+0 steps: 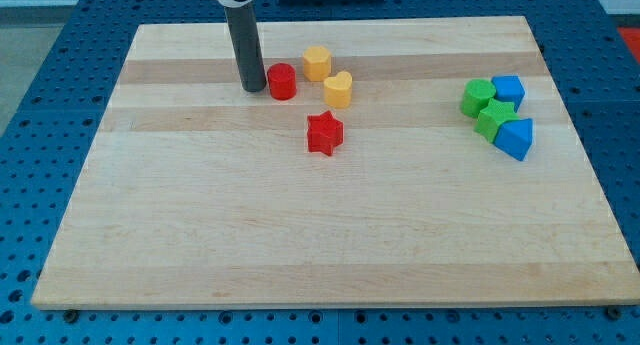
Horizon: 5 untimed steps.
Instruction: Place your arm horizontally to the red circle
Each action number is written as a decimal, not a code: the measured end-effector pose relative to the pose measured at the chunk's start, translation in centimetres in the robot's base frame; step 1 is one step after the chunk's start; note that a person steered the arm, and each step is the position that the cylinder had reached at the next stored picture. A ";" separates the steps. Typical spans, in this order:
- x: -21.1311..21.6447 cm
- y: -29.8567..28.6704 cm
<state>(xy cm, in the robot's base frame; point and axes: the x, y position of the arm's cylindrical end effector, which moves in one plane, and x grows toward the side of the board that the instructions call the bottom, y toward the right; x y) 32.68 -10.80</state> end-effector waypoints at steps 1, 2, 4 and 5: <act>0.0 -0.1; 0.0 -0.5; 0.0 -1.5; 0.0 -2.5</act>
<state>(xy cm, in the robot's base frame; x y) 32.68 -13.33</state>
